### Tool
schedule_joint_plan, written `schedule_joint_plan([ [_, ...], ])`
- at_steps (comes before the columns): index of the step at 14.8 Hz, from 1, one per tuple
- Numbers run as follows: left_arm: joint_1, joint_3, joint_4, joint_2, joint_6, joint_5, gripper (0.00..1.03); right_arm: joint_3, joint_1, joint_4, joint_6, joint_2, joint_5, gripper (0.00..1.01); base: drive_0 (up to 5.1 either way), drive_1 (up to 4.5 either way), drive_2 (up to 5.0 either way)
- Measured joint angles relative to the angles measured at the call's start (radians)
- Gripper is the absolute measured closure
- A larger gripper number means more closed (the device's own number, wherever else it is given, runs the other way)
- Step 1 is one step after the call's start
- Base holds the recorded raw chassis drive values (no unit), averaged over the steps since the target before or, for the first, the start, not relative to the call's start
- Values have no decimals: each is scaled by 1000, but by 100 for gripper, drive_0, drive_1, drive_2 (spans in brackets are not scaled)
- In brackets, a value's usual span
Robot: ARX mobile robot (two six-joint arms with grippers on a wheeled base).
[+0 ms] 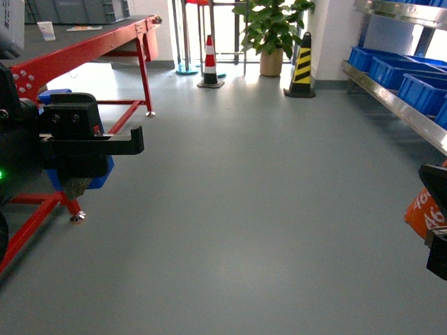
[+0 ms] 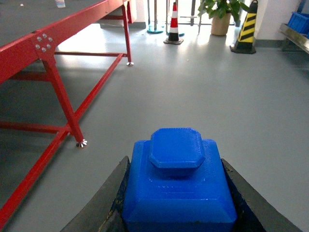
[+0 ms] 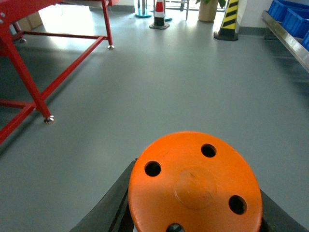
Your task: Sort blue parts and orange caps into right shelf containers
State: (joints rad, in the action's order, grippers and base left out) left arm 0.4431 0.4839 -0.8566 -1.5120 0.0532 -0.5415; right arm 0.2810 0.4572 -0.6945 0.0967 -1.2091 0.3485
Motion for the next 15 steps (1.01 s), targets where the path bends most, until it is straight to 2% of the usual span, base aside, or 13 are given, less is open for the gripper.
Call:
schedule_joint_plan([
  [15,-2,0,-2,0,0,0,63,0,0,-2,0,0,0,57,-3,404,-411],
])
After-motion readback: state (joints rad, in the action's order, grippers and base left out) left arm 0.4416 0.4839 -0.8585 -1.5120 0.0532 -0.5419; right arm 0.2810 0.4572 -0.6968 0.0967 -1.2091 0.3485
